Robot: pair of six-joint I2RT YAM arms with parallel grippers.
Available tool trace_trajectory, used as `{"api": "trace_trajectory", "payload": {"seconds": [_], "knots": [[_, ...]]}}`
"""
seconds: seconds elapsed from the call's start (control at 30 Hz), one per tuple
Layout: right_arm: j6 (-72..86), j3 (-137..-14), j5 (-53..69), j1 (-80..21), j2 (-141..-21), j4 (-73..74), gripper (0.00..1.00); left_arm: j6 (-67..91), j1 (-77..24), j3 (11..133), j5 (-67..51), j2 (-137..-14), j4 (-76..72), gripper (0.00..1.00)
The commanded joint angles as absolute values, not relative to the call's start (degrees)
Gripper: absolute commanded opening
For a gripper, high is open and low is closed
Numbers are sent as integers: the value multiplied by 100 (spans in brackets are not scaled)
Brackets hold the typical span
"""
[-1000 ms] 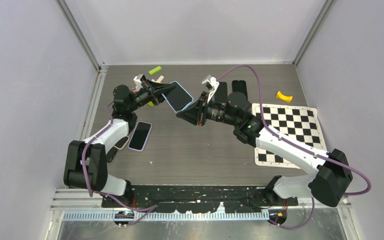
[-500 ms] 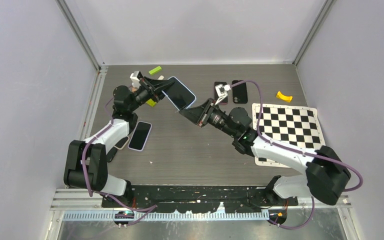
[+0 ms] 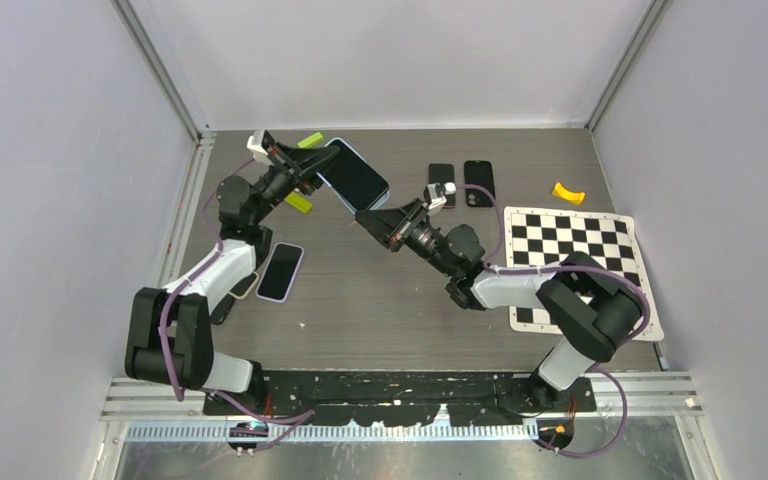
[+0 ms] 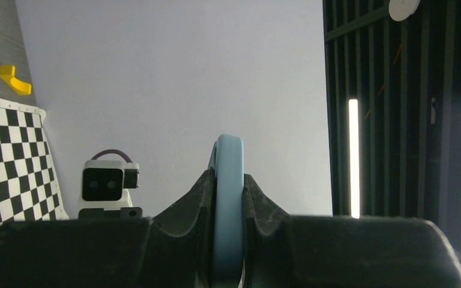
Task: Take the phone out of the phone case
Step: Remove the phone case from the phone.
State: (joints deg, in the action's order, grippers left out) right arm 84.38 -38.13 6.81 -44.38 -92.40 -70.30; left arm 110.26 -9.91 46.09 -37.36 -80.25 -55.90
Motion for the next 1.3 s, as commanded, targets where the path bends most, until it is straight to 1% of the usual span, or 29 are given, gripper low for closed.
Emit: {"api": "trace_trajectory", "payload": {"seconds": [0.0, 0.07, 0.1, 0.13, 0.17, 0.2, 0.23, 0.3, 0.37, 0.47, 0.5, 0.53, 0.57, 0.6, 0.63, 0.67, 0.73, 0.8, 0.83, 0.87, 0.9, 0.93, 1.0, 1.1, 1.27], "knots": [[8595, -4051, 185, -4145, -9369, -6759, 1, 11657, -1222, 4913, -4471, -7557, -6592, 0], [8178, -4035, 304, -4112, -9156, -6453, 4, 11591, -1210, 4934, -4517, -7619, -6600, 0], [8035, -4004, 366, -4095, -8960, -6199, 17, 11552, -1202, 4939, -4542, -7654, -6601, 0], [7709, -3897, 390, -4054, -8857, -6088, 25, 11498, -1186, 4939, -4557, -7694, -6596, 0], [7524, -3843, 428, -4002, -8606, -5864, 40, 11439, -1161, 4939, -4574, -7725, -6581, 0], [7170, -3729, 500, -3970, -8456, -5731, 48, 11376, -1139, 4932, -4586, -7752, -6538, 0], [7004, -3675, 553, -3895, -8163, -5452, 60, 11307, -1114, 4917, -4599, -7778, -6473, 0], [6361, -3531, 783, -3799, -7621, -5019, 68, 11137, -1059, 4905, -4616, -7833, -6322, 0], [5624, -3480, 990, -3760, -7007, -4312, 73, 10942, -1038, 4882, -4607, -7882, -6095, 0], [4420, -3593, 1205, -3754, -6004, -3190, 75, 10903, -1035, 4691, -4471, -8013, -5873, 0], [4124, -3616, 1205, -3747, -5819, -2716, 70, 10944, -1041, 4627, -4444, -8088, -5931, 0], [4004, -3664, 1189, -3745, -5458, -2364, 56, 10996, -1038, 4562, -4431, -8172, -5971, 0], [3844, -3711, 1181, -3744, -5304, -2228, 49, 11063, -1037, 4482, -4393, -8256, -6038, 0], [3790, -3736, 1192, -3744, -5020, -2038, 34, 11145, -1037, 4398, -4349, -8337, -6133, 0], [3745, -3771, 1217, -3744, -4900, -1999, 29, 11246, -1037, 4316, -4297, -8421, -6263, 0], [3749, -3788, 1237, -3744, -4736, -1976, 20, 11342, -1037, 4244, -4256, -8498, -6413, 0], [3867, -3845, 1388, -3744, -4666, -2081, 15, 11497, -1039, 4133, -4211, -8645, -6629, 0], [4048, -3977, 1601, -3743, -4777, -2178, 16, 11579, -1037, 4034, -4165, -8689, -6713, 0], [4196, -4088, 1751, -3744, -4845, -2210, 18, 11591, -1037, 3997, -4154, -8684, -6721, 0], [4286, -4153, 1843, -3740, -5039, -2301, 28, 11593, -1046, 3960, -4145, -8670, -6723, 0], [4471, -4303, 1979, -3742, -5265, -2359, 33, 11585, -1046, 3938, -4136, -8660, -6719, 0], [4569, -4357, 2000, -3744, -5375, -2438, 41, 11592, -1046, 3919, -4131, -8644, -6713, 0], [4983, -4507, 1946, -3744, -5707, -2534, 46, 11593, -1048, 3894, -4131, -8623, -6713, 0], [5313, -4624, 1911, -3751, -6183, -2865, 47, 11593, -1055, 3861, -4131, -8595, -6715, 0], [5764, -4661, 1851, -3753, -6554, -3455, 46, 11632, -1055, 3859, -4147, -8609, -6719, 0]]}}
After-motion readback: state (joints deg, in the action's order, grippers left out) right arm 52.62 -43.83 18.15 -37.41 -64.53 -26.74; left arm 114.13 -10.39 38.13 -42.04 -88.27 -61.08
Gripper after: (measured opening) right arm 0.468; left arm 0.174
